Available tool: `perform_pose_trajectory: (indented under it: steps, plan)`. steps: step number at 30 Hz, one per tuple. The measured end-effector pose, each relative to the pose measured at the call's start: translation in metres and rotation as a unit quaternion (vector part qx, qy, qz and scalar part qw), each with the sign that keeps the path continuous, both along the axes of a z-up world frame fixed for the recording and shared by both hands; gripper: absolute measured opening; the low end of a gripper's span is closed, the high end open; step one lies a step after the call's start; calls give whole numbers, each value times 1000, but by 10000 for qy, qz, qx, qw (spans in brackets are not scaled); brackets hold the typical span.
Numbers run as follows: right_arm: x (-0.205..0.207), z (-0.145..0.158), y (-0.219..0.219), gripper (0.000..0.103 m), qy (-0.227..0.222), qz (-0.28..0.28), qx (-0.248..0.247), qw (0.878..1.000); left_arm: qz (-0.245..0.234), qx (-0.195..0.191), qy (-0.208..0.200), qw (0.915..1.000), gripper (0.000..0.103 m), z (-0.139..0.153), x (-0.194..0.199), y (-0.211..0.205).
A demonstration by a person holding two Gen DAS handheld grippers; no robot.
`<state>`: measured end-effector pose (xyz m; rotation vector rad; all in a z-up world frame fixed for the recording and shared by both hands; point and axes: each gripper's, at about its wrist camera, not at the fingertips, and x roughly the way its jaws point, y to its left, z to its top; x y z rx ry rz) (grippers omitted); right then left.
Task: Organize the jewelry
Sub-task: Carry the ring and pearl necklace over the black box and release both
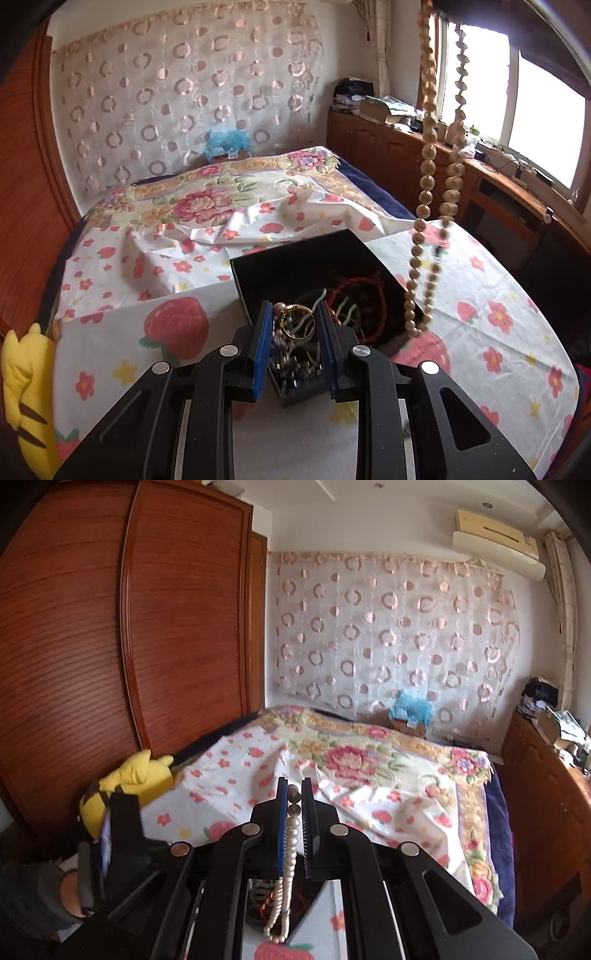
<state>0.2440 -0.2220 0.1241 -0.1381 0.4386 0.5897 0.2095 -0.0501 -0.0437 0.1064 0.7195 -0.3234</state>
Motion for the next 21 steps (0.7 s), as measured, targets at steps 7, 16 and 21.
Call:
perform_pose_trajectory:
  steps: [7,16,21]
  plan:
    - [30,-5,-5,8,47,56,311,9995,-42,62,131,9999,22,-12,27,-2]
    - [63,-82,8,8,825,52,7,9966,-95,48,86,9999,31,-7,29,0]
    - [66,-119,19,8,1139,110,-199,9932,-130,131,-31,9998,37,2,18,-1]
